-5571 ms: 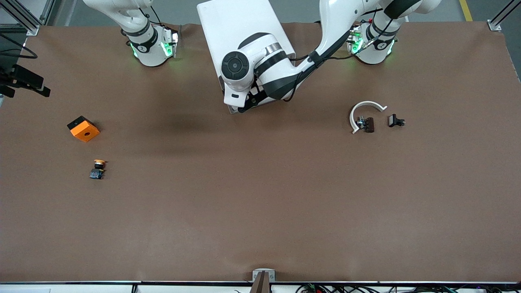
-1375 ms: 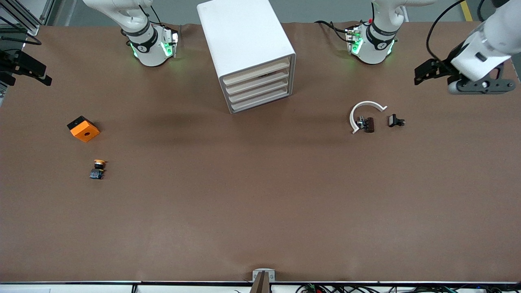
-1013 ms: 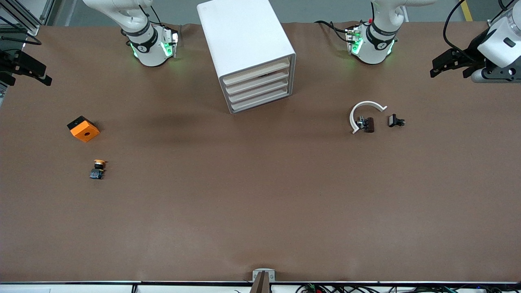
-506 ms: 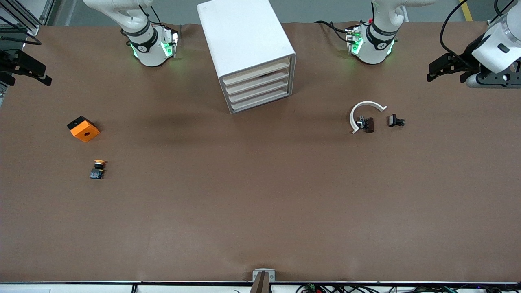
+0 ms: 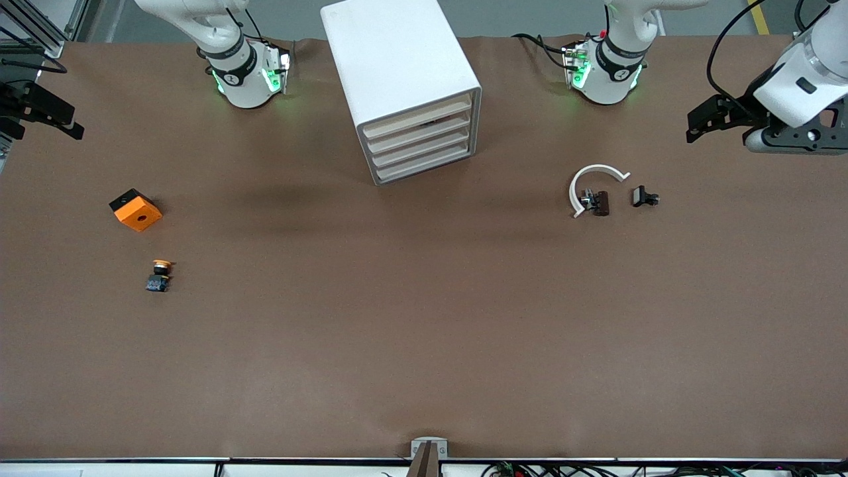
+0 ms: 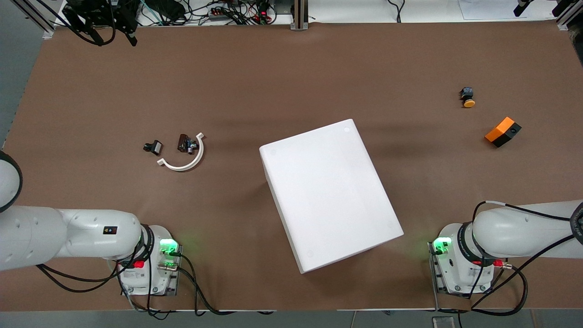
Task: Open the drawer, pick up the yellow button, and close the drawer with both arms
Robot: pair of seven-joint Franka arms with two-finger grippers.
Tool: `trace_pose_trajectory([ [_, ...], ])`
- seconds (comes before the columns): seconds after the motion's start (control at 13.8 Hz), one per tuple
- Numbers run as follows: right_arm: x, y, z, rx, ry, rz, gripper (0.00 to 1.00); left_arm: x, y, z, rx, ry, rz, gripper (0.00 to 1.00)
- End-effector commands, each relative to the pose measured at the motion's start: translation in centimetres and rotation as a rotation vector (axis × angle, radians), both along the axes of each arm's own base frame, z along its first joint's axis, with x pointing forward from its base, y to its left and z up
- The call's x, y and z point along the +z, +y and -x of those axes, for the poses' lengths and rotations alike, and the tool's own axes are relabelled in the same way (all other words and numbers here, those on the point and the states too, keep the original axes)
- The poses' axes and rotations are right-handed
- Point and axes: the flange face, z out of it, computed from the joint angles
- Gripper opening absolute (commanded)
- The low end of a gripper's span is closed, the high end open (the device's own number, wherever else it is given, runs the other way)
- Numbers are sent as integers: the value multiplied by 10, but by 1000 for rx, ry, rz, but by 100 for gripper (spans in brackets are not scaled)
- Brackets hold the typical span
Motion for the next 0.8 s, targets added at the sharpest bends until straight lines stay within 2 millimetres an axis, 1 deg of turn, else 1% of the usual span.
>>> trace_pose_trajectory([
  [0.0, 5, 1, 8, -35, -9, 11, 100, 11, 0, -4, 0, -16, 10, 100],
  [0.36, 5, 2, 7, -35, -14, 11, 100, 17, 1, -2, 3, -21, 6, 100],
  [0.51, 5, 2, 7, -34, -15, 12, 100, 26, -1, -3, -1, -41, 7, 100],
  [0.72, 5, 3, 7, -32, -9, 11, 100, 25, -4, -4, -11, -40, 1, 100],
])
